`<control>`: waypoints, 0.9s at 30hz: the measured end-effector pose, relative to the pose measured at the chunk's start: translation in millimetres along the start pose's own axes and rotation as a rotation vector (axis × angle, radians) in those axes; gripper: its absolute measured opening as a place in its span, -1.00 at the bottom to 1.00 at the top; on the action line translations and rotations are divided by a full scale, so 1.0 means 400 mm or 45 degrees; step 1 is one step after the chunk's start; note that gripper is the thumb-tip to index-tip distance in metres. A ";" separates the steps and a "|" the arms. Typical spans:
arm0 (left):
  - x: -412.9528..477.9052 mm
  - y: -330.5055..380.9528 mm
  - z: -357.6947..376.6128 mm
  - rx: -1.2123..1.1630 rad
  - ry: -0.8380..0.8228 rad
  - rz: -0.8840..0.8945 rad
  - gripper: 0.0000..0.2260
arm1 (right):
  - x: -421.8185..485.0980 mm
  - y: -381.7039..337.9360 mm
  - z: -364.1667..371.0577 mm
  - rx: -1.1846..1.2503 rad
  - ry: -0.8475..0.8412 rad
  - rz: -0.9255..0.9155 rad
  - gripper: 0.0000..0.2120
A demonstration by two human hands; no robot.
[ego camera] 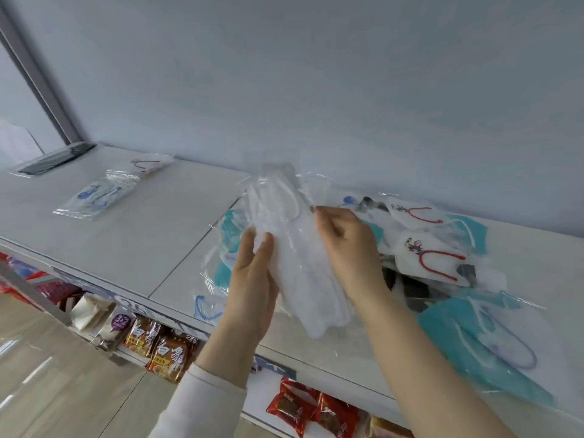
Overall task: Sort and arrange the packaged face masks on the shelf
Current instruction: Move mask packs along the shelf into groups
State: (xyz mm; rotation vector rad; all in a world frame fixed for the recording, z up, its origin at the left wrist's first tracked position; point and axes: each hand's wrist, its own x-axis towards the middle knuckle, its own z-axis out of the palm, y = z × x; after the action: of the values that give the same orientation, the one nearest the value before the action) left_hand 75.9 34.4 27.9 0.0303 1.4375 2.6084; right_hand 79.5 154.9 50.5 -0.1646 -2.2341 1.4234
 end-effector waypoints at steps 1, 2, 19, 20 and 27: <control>0.008 0.008 -0.018 0.027 0.016 0.006 -0.72 | 0.006 0.002 -0.001 -0.054 0.109 0.003 -0.75; 0.015 0.018 -0.033 0.054 0.027 0.009 -0.72 | 0.016 0.000 -0.009 -0.136 0.227 0.009 -0.74; 0.241 0.083 -0.253 0.056 -0.044 -0.083 -0.79 | 0.096 -0.053 0.226 0.153 -0.093 0.332 -0.84; 0.255 0.087 -0.265 0.060 -0.035 -0.091 -0.79 | 0.133 -0.020 0.201 -0.035 0.031 0.325 -0.83; 0.314 0.127 -0.311 0.039 0.018 -0.063 -0.81 | 0.322 0.120 0.180 -1.179 -0.108 0.716 -0.17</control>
State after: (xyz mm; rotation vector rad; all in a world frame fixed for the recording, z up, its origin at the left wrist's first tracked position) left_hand -66.8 -77.5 -3.9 -0.0193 1.4636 2.5521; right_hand -73.5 162.3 26.3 -1.1115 -2.8826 0.4771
